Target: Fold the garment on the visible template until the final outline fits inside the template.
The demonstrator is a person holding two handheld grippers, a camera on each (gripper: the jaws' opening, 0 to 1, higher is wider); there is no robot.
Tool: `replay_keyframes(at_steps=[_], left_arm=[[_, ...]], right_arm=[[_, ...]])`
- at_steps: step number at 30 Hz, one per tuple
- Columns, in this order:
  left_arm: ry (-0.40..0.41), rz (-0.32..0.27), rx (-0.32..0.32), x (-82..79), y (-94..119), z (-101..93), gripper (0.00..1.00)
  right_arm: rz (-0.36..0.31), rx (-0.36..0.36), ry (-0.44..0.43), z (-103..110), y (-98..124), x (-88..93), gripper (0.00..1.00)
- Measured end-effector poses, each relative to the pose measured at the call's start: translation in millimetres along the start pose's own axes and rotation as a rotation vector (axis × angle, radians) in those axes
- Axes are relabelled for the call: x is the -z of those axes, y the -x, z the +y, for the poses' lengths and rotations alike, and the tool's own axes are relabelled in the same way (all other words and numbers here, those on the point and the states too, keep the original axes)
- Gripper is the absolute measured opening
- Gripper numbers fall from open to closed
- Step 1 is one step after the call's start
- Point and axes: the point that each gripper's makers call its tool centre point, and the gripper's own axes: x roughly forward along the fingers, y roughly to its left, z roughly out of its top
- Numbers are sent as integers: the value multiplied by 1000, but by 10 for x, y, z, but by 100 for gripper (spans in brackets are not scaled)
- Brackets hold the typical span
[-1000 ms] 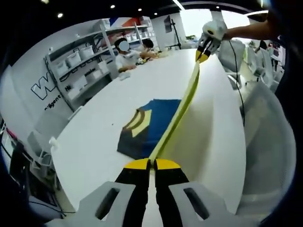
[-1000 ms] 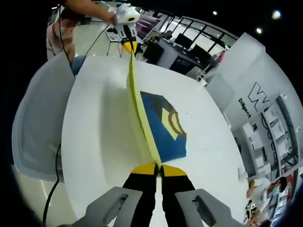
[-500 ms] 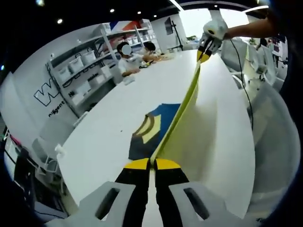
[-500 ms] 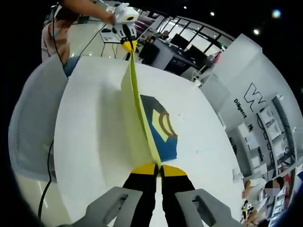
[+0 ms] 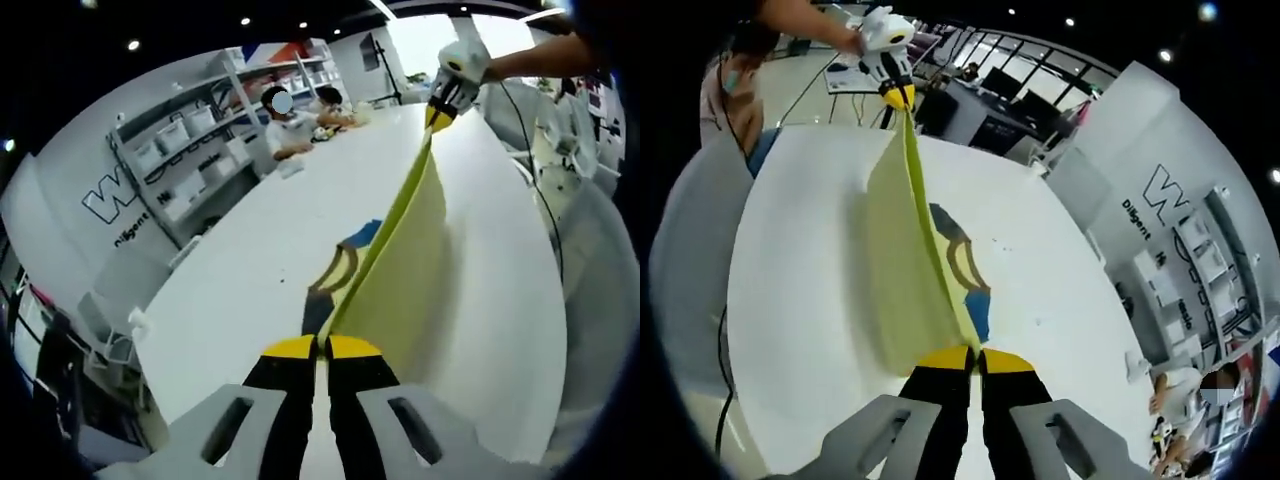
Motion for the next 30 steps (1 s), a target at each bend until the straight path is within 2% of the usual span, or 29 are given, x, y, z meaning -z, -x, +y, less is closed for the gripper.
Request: replay_keyframes(at_steps=[14,22,30], left_arm=[[51,9,-27,54,-293,280,3],[72,16,-23,102,-478,422,3],[89,44,-16,227,-720,539,3]], right_arm=[[12,48,-8,-273,-334,51,0],[33,31,-32,-432,-554,110,0],[72,-5,-48,-446,-829,190,0]])
